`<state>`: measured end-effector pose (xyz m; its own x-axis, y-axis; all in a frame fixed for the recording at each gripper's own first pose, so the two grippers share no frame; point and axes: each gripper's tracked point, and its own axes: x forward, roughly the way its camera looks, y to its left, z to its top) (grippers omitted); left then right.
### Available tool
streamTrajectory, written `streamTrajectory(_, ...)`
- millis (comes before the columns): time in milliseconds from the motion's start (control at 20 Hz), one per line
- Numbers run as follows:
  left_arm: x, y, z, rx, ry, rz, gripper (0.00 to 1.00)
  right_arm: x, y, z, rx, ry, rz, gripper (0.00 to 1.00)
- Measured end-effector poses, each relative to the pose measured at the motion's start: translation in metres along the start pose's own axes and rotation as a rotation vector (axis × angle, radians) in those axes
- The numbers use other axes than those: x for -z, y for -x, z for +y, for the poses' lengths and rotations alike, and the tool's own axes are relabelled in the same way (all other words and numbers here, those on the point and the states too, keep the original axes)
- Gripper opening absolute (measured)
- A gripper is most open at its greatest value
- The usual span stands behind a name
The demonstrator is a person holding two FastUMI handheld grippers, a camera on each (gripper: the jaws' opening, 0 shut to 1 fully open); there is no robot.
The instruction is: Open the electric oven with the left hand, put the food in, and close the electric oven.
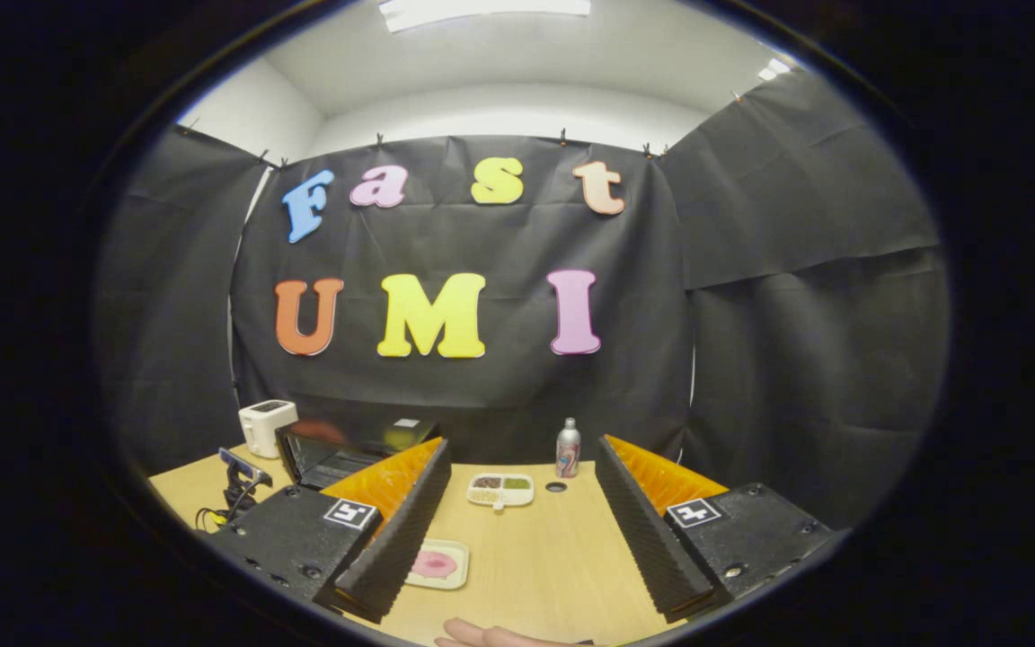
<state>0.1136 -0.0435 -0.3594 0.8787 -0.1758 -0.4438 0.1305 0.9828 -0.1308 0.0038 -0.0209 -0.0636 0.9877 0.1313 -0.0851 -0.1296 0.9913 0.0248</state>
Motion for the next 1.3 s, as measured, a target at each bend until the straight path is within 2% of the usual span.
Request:
streamTrajectory(100,0.000,0.001,0.001,-0.002,-0.015,0.014,1.00,0.008,-0.005,0.001,-0.001,0.001,0.017,0.99)
streamTrajectory(200,-0.003,0.004,0.004,-0.015,0.009,0.014,0.96,0.017,-0.016,0.002,0.004,0.009,0.047,0.99)
streamTrajectory(300,-0.012,0.009,0.013,-0.059,0.014,-0.001,0.97,0.031,-0.030,0.010,-0.014,0.039,0.098,0.99)
streamTrajectory(450,-0.029,0.025,0.013,-0.061,0.052,-0.024,0.97,0.056,-0.054,0.021,-0.052,0.076,0.206,0.99)
streamTrajectory(700,-0.080,0.069,0.012,-0.031,0.107,-0.130,0.96,0.111,-0.092,0.035,-0.106,0.119,0.417,1.00)
streamTrajectory(1000,-0.140,0.132,0.014,-0.032,0.072,-0.277,0.94,0.191,-0.131,0.042,-0.130,0.091,0.700,1.00)
streamTrajectory(1300,-0.204,0.212,0.008,-0.013,0.062,-0.475,0.94,0.266,-0.141,0.047,-0.139,0.040,0.951,0.98)
